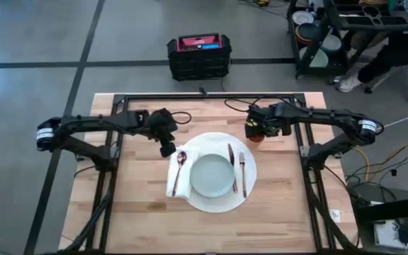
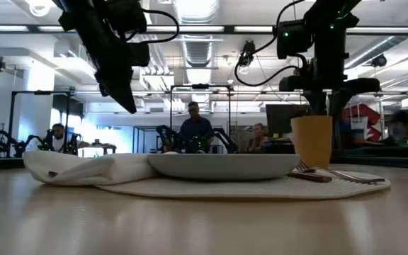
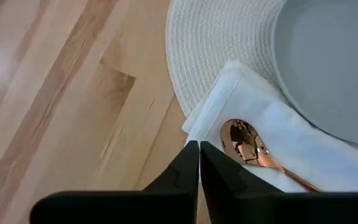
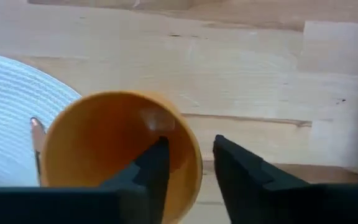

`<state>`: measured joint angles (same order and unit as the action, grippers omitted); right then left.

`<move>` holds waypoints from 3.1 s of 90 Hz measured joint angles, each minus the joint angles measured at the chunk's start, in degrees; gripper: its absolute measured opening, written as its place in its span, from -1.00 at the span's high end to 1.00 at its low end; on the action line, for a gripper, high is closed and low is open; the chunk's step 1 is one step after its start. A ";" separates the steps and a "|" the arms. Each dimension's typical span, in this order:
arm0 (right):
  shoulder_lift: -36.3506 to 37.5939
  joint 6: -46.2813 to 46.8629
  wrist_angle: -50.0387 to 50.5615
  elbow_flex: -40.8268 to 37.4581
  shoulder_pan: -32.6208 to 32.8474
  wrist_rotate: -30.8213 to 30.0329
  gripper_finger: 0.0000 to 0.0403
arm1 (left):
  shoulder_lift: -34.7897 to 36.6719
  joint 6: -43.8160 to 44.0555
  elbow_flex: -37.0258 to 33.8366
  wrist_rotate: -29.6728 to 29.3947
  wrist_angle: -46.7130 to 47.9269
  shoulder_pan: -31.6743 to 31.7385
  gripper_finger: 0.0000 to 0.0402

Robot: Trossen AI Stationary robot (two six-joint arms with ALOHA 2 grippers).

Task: Set table place
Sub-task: Adjust the white mat on the table

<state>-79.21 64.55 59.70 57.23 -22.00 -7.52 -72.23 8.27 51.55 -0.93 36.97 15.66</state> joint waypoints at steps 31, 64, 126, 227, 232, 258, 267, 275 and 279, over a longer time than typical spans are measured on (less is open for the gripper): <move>2.73 -0.43 4.46 5.11 -0.02 -6.49 0.23 | 0.00 -0.21 0.00 0.00 -0.01 0.00 1.00; 3.25 -3.11 14.75 22.50 0.00 -21.42 0.39 | 0.00 -8.01 0.00 -0.11 -3.52 0.00 1.00; 7.62 -12.32 21.33 44.71 5.40 -28.55 1.00 | -31.81 -20.92 22.09 29.80 -5.58 12.76 1.00; 7.62 -12.72 25.39 44.61 6.23 -26.23 1.00 | -44.74 -33.77 29.63 18.82 -4.18 4.74 1.00; 7.62 -12.72 25.40 44.61 6.43 -25.70 1.00 | -45.24 -33.84 28.97 18.78 -4.63 4.71 1.00; 7.60 -12.62 25.31 44.57 7.54 -25.26 1.00 | -44.71 -33.41 25.86 19.06 -5.52 4.46 1.00; 7.60 -12.03 25.29 44.57 7.54 -25.27 1.00 | -44.70 -33.33 25.70 18.90 -5.37 4.46 1.00; 7.60 -11.04 25.28 44.57 7.77 -25.26 1.00 | -44.70 -33.80 25.55 18.75 -5.25 4.46 1.00; 7.60 -10.52 25.29 44.57 8.07 -25.26 1.00 | -44.70 -34.39 25.32 18.57 -4.98 4.46 1.00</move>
<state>-71.61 54.03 84.99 101.80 -13.92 -32.77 -116.92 -26.12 76.87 17.64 31.99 20.12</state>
